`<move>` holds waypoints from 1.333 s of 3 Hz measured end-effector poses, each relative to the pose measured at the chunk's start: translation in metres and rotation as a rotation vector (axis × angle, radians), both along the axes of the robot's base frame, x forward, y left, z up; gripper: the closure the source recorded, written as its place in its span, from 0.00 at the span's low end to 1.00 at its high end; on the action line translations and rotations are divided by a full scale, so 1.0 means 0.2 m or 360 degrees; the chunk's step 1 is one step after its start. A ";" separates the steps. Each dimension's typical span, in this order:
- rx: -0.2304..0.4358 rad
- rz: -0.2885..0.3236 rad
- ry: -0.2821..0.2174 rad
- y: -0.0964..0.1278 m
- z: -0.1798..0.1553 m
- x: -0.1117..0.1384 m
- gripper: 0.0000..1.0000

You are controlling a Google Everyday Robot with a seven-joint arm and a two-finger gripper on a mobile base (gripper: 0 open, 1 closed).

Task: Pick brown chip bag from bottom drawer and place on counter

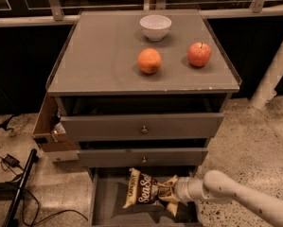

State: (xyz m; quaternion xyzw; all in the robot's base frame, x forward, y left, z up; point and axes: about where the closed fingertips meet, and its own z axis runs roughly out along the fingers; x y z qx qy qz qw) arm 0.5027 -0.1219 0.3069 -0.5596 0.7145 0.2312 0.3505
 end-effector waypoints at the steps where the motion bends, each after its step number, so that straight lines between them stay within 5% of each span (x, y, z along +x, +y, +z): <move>1: 0.0015 0.0134 -0.0068 0.10 0.46 -0.10 1.00; 2: -0.0059 0.0157 -0.0171 0.06 0.66 -0.02 1.00; 3: -0.0059 0.0157 -0.0171 0.06 0.66 -0.02 1.00; 4: -0.0046 0.0164 -0.0183 0.06 0.90 -0.06 1.00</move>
Offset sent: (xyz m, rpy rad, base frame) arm -0.0202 0.0175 0.0779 0.0100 -0.0318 0.0726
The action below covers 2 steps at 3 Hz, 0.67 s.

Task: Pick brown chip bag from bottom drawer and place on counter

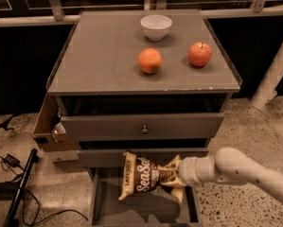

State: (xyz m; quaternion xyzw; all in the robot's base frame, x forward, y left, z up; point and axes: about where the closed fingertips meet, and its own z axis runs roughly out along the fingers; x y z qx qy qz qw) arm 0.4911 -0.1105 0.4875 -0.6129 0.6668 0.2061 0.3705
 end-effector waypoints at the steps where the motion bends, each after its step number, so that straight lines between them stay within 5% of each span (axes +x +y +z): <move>1: 0.0098 0.0014 0.0062 0.07 0.53 -0.20 1.00; 2: 0.0085 0.0012 -0.0037 0.04 1.14 -0.24 1.00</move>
Offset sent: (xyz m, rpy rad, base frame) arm -0.0483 -0.0134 0.4596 -0.1114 -0.2457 0.0015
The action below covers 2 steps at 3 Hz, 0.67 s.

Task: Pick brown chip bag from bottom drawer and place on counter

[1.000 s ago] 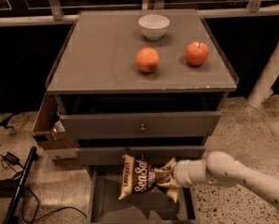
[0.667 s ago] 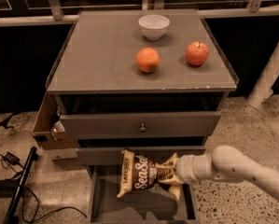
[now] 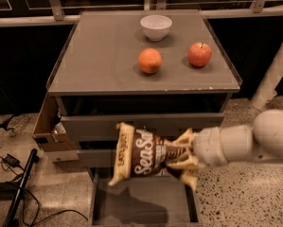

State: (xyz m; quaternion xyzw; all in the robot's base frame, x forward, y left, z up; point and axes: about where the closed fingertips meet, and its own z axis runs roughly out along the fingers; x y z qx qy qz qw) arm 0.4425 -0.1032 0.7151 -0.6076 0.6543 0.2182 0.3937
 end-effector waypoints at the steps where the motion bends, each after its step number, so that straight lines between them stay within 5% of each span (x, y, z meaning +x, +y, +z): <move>1: -0.0118 0.0042 -0.0100 0.01 0.26 -0.03 0.79; 2: -0.0118 0.0042 -0.0101 0.01 0.26 -0.03 0.92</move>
Offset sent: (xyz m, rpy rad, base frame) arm -0.0030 -0.0002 0.0554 -0.0674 -0.0667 0.0225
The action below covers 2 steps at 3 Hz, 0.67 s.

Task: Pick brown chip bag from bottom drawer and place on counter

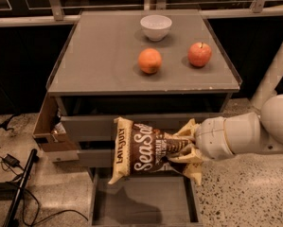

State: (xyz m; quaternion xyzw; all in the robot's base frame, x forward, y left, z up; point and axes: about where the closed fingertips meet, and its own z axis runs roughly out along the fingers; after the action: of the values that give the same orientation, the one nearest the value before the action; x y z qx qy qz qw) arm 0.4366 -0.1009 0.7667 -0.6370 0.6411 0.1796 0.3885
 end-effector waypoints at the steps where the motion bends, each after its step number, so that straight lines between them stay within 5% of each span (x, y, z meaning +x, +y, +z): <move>1: 0.0006 0.0009 -0.0098 0.05 0.22 0.06 1.00; 2: 0.0041 0.0082 -0.0221 0.20 0.52 0.18 1.00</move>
Offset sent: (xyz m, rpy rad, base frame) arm 0.0681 0.0772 0.1806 0.0584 -0.2429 0.1093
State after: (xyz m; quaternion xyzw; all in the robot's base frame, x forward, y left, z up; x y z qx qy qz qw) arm 0.4718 -0.0610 0.8698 -0.6592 0.5936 0.1534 0.4354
